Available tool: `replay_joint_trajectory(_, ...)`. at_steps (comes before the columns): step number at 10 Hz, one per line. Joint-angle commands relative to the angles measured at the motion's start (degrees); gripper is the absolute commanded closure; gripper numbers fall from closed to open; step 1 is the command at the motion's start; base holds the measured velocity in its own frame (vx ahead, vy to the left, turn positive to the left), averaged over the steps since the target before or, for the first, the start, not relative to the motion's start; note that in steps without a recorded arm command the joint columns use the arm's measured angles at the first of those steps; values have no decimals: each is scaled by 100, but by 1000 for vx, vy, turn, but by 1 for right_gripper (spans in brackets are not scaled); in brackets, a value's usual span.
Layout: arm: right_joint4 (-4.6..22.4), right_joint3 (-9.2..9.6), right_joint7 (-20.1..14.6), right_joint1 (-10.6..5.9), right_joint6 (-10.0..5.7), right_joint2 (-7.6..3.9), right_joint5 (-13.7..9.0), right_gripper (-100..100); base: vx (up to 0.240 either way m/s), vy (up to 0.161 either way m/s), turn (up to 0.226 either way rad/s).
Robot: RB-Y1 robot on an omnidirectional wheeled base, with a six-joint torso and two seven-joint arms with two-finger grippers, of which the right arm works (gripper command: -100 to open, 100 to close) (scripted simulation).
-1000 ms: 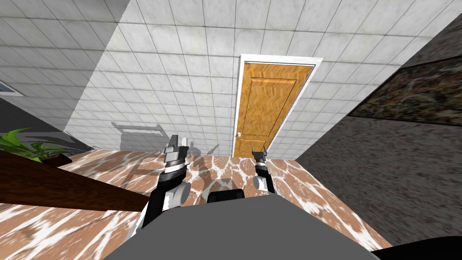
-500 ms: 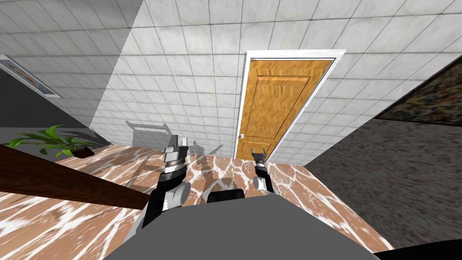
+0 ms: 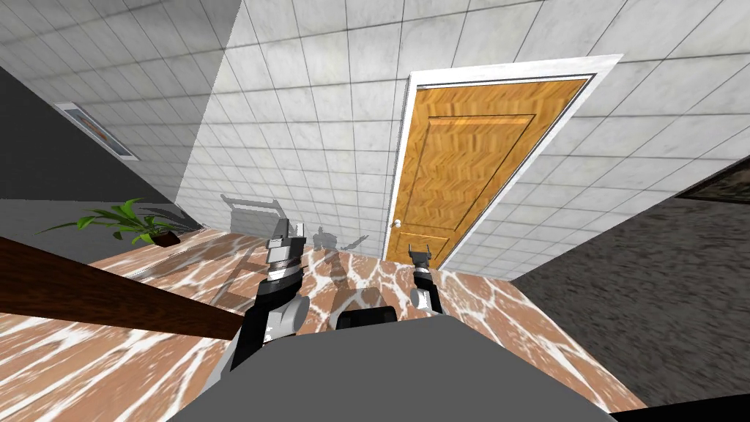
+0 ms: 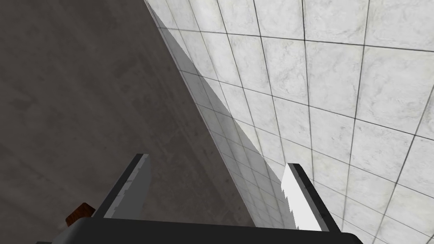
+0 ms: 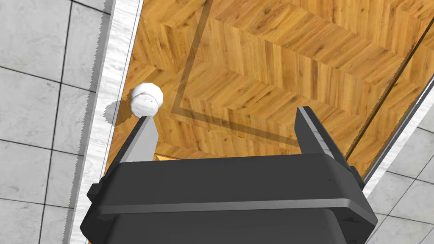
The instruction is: Pull the door open
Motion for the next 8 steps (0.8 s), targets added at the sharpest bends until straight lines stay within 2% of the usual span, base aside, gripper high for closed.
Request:
replay_joint_trajectory(1, 217, -9, -211, -62, -30, -9, -111, -100, 87, -18, 153)
replay_joint_trajectory(8, 1182, -32, -1020, -335, -180, -38, -549, -100, 94, -37, 140)
